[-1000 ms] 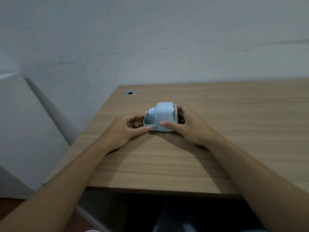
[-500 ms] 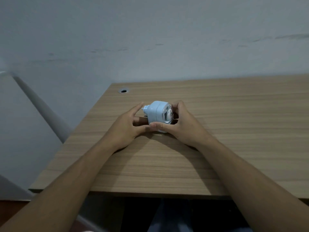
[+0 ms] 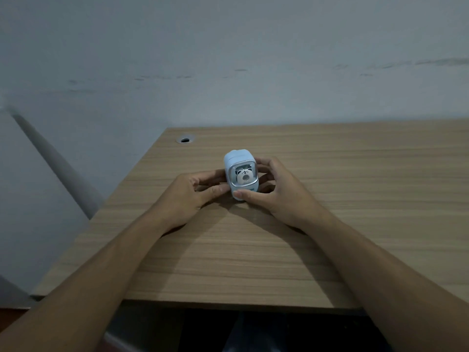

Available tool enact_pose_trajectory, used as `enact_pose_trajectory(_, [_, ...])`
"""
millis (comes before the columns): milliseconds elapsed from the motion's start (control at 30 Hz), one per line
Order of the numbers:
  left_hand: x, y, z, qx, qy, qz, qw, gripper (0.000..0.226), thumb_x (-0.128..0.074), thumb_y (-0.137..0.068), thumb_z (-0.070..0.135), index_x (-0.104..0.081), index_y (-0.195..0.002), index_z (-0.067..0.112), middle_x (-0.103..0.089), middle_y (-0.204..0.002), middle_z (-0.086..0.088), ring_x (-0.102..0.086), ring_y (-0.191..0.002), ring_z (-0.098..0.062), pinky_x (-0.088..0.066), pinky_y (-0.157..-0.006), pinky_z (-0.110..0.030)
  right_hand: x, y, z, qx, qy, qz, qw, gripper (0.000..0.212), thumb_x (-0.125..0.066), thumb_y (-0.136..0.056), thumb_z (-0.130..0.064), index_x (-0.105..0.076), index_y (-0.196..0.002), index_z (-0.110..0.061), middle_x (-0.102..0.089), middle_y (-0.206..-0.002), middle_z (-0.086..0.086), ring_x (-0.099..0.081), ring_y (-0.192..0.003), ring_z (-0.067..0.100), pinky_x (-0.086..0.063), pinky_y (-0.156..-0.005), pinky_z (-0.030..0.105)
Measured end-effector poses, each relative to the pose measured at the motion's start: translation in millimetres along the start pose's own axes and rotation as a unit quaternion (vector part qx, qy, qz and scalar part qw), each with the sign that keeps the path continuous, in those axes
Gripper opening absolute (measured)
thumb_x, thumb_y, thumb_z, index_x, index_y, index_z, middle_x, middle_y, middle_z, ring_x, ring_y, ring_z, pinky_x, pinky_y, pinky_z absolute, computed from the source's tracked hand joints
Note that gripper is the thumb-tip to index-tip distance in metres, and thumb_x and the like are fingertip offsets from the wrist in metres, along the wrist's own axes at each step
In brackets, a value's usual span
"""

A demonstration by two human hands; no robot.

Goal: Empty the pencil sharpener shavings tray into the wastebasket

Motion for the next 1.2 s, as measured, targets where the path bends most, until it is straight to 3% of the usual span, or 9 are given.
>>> enact_pose_trajectory(100, [3.1, -12.7, -0.5, 0.001, -0.005, 0.034, 0.999, 0.041, -0.068, -0.110, 0.024, -0.071, -0.149, 0.037, -0.079, -0.134, 0.027, -0.074, -0.114, 0.012, -0.059, -0.082, -0.014, 3.6, -13.1, 5.5, -0.004, 0.005, 0.024, 1.000, 0.088, -0.100, -0.074, -0.043, -0.053, -0.147, -0.032, -0.069, -0.135, -0.018, -0.079, -0.101, 0.009, -0.065, -0.091, 0.033])
enact_pose_trajectory(200, [-0.4, -35.4, -10.5, 0.012, 0.010, 0.038, 0.999, 0.050, -0.060, -0.113, 0.011, -0.065, -0.150, 0.044, -0.075, -0.135, 0.034, -0.071, -0.117, 0.013, -0.057, -0.076, -0.013, 8.0, -34.9, 13.1, -0.003, 0.008, 0.043, 0.999, 0.087, -0.100, -0.074, -0.044, -0.052, -0.146, -0.032, -0.069, -0.133, -0.019, -0.076, -0.112, 0.008, -0.063, -0.100, 0.037])
enact_pose_trajectory(333, [-6.4, -76.9, -24.0, 0.017, 0.013, 0.034, 0.999, 0.072, -0.056, -0.105, -0.007, -0.058, -0.160, 0.040, -0.072, -0.148, 0.018, -0.061, -0.141, 0.001, -0.054, -0.095, -0.021, 15.7, -71.9, 29.6, 0.005, 0.021, 0.076, 0.997, 0.085, -0.099, -0.074, -0.046, -0.055, -0.145, -0.027, -0.069, -0.135, -0.015, -0.066, -0.127, 0.005, -0.059, -0.106, 0.039])
enact_pose_trajectory(500, [-11.8, -136.3, -30.2, 0.008, 0.051, 0.028, 0.998, 0.080, -0.052, -0.093, -0.015, -0.062, -0.159, 0.029, -0.069, -0.155, 0.016, -0.056, -0.151, -0.005, -0.038, -0.131, -0.036, 28.5, -119.7, 53.3, 0.007, 0.040, 0.105, 0.994, 0.091, -0.096, -0.070, -0.059, -0.055, -0.145, -0.027, -0.069, -0.137, -0.016, -0.065, -0.130, 0.005, -0.059, -0.106, 0.043])
enact_pose_trajectory(600, [-14.2, -174.2, -38.1, 0.003, 0.055, 0.023, 0.998, 0.079, -0.053, -0.089, -0.009, -0.064, -0.156, 0.031, -0.070, -0.152, 0.018, -0.057, -0.151, -0.005, -0.041, -0.131, -0.045, 37.3, -149.2, 68.4, 0.003, 0.045, 0.119, 0.992, 0.088, -0.096, -0.071, -0.058, -0.057, -0.143, -0.026, -0.070, -0.136, -0.014, -0.066, -0.129, 0.006, -0.060, -0.105, 0.043])
enact_pose_trajectory(800, [-17.0, -237.3, -42.4, -0.026, 0.033, 0.023, 0.999, 0.080, -0.052, -0.087, -0.008, -0.064, -0.157, 0.029, -0.070, -0.152, 0.016, -0.059, -0.148, -0.003, -0.043, -0.130, -0.043, 52.4, -205.9, 90.3, 0.004, 0.055, 0.139, 0.989, 0.082, -0.097, -0.074, -0.051, -0.059, -0.141, -0.022, -0.073, -0.132, -0.011, -0.068, -0.125, 0.007, -0.059, -0.105, 0.034])
enact_pose_trajectory(933, [-19.6, -273.2, -54.6, -0.020, 0.059, 0.003, 0.998, 0.074, -0.059, -0.085, 0.004, -0.066, -0.154, 0.028, -0.075, -0.148, 0.011, -0.063, -0.146, -0.010, -0.045, -0.128, -0.046, 55.7, -237.0, 102.9, 0.008, 0.067, 0.144, 0.987, 0.082, -0.096, -0.076, -0.050, -0.060, -0.144, -0.021, -0.074, -0.134, -0.008, -0.069, -0.124, 0.008, -0.057, -0.105, 0.031])
enact_pose_trajectory(1033, [-20.5, -291.8, -59.8, -0.029, 0.027, -0.001, 0.999, 0.071, -0.063, -0.086, 0.013, -0.067, -0.152, 0.037, -0.076, -0.146, 0.015, -0.064, -0.145, -0.009, -0.046, -0.126, -0.045, 56.7, -251.5, 110.0, 0.011, 0.080, 0.148, 0.986, 0.081, -0.095, -0.077, -0.049, -0.061, -0.145, -0.021, -0.074, -0.134, -0.007, -0.069, -0.124, 0.009, -0.057, -0.106, 0.031])
enact_pose_trajectory(1200, [-19.2, -309.8, -71.1, -0.035, -0.076, 0.025, 0.996, 0.078, -0.058, -0.093, 0.002, -0.061, -0.153, 0.051, -0.073, -0.147, 0.022, -0.061, -0.146, -0.004, -0.046, -0.127, -0.044, 57.2, -263.6, 119.7, -0.005, 0.105, 0.137, 0.985, 0.075, -0.094, -0.078, -0.050, -0.065, -0.141, -0.021, -0.076, -0.131, -0.006, -0.073, -0.117, 0.009, -0.059, -0.104, 0.034])
Point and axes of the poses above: each hand's wrist, its own y-axis away from the middle knuckle, its own x-axis out of the back of the hand, z = x × y, the point moved 7 cm from there along -y, towards the middle knuckle
